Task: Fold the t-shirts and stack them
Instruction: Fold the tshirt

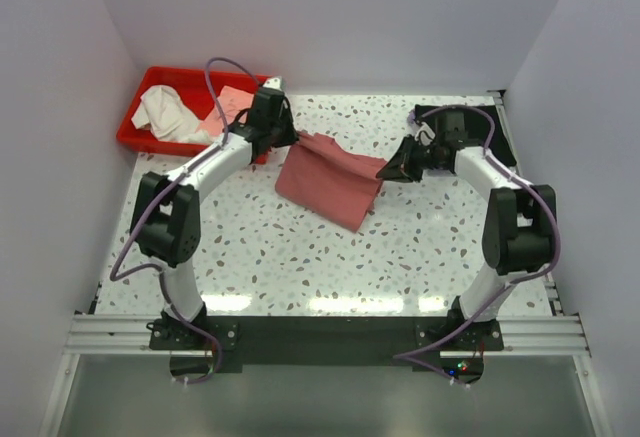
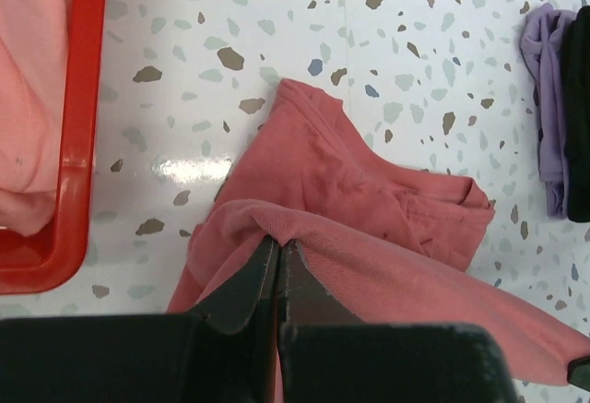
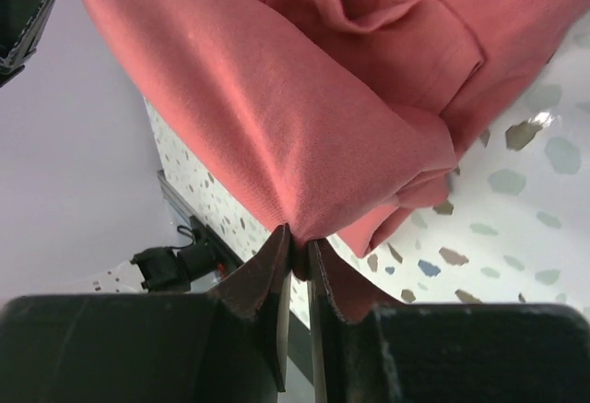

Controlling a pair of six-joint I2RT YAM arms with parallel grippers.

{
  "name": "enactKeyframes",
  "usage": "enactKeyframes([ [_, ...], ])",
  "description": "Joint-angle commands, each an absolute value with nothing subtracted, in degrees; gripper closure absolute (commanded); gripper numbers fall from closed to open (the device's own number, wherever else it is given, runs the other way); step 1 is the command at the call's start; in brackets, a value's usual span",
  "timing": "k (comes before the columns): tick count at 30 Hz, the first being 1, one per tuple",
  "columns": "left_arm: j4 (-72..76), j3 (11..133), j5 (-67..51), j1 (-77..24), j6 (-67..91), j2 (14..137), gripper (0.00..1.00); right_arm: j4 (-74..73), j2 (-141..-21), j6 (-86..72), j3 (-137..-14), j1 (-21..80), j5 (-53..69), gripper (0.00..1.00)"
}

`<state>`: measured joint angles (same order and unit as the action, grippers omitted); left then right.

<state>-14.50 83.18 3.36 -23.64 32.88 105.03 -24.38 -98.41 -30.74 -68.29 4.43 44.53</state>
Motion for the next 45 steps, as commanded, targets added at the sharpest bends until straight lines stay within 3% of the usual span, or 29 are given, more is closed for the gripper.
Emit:
enactKeyframes([
  [1,-11.5,87.9,2.0,-21.9,30.8,109.1,1.0,-22.5,-101.5,-31.5,-71.9,3.7,45.1,0.86],
  [9,-11.9,94.4,0.3,-20.9,30.9,116.9,1.0,-21.2,-108.4,-31.7,-77.0,2.9,44.8,0.77],
  [10,-12.1,95.1,-1.1,-20.7,31.0,118.4,0.95,-21.4,-109.2,-31.7,-77.7,2.9,44.7,0.74],
  [13,-13.2,97.6,-1.9,-20.5,31.4,120.1,0.68,-22.5,-111.4,-31.6,-80.5,2.7,44.2,0.63],
  [14,-13.0,97.7,-2.1,-20.5,31.1,120.1,0.49,-22.8,-111.7,-31.5,-81.5,2.6,44.1,0.63],
  [15,-12.5,97.6,-2.4,-20.5,30.9,119.9,0.39,-22.9,-111.6,-31.6,-81.9,2.4,44.0,0.56],
  [16,-12.2,97.6,-2.6,-20.5,30.8,119.3,0.29,-23.0,-111.4,-31.5,-82.3,2.5,43.9,0.36],
  [17,-12.0,97.3,-3.2,-20.5,30.4,118.8,0.11,-23.4,-110.5,-31.3,-83.0,2.4,43.5,0.04],
  [18,-11.5,97.1,-3.4,-20.5,30.1,118.3,0.01,-23.6,-109.9,-30.9,-83.0,2.4,43.2,0.01],
  [32,-5.1,82.9,-10.8,-23.2,30.1,107.2,0.0,-21.5,-98.4,-31.3,-75.3,7.4,37.5,0.01],
  [45,2.0,64.0,-13.4,-25.8,34.5,103.4,0.0,-19.6,-109.4,-33.1,-78.9,15.6,30.5,0.01],
])
